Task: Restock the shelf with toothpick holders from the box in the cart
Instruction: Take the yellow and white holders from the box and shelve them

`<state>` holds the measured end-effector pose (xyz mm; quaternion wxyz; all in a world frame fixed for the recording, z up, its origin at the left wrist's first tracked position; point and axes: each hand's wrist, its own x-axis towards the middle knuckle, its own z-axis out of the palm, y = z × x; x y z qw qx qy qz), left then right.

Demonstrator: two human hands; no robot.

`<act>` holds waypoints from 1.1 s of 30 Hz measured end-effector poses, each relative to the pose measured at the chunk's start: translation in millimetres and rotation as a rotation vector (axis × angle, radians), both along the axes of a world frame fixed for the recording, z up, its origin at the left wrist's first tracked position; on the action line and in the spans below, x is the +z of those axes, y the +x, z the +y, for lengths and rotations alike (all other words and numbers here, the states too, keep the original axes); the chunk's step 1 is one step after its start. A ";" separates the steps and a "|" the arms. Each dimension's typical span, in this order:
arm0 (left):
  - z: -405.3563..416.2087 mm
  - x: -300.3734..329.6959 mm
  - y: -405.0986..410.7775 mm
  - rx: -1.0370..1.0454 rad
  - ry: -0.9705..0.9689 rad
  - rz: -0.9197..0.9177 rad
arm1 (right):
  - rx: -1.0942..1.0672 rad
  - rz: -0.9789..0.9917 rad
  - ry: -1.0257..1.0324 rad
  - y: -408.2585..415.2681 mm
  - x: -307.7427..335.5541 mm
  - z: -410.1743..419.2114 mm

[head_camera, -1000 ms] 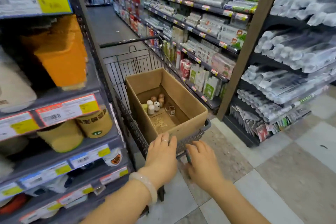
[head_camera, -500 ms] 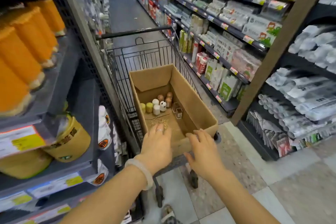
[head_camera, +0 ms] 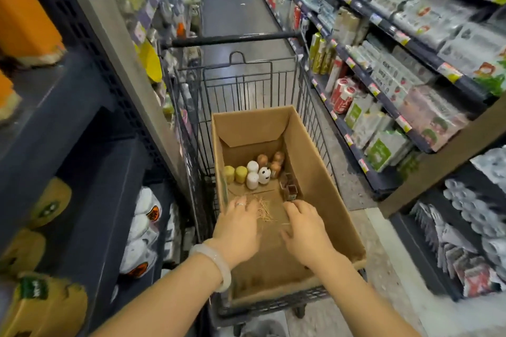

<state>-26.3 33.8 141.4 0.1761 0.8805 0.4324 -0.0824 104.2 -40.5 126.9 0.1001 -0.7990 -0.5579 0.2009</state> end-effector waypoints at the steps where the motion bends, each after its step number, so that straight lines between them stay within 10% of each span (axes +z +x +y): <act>1: 5.5 -4.6 3.8 0.013 -0.020 -0.002 | 0.007 0.013 -0.014 4.1 -5.3 9.3; 22: 141.1 -181.2 99.6 0.603 -0.416 0.054 | 0.046 0.250 -0.393 95.7 -175.4 188.7; 33: 198.1 -274.9 113.7 1.276 -0.358 -0.411 | -0.222 0.530 -0.249 84.2 -260.6 237.5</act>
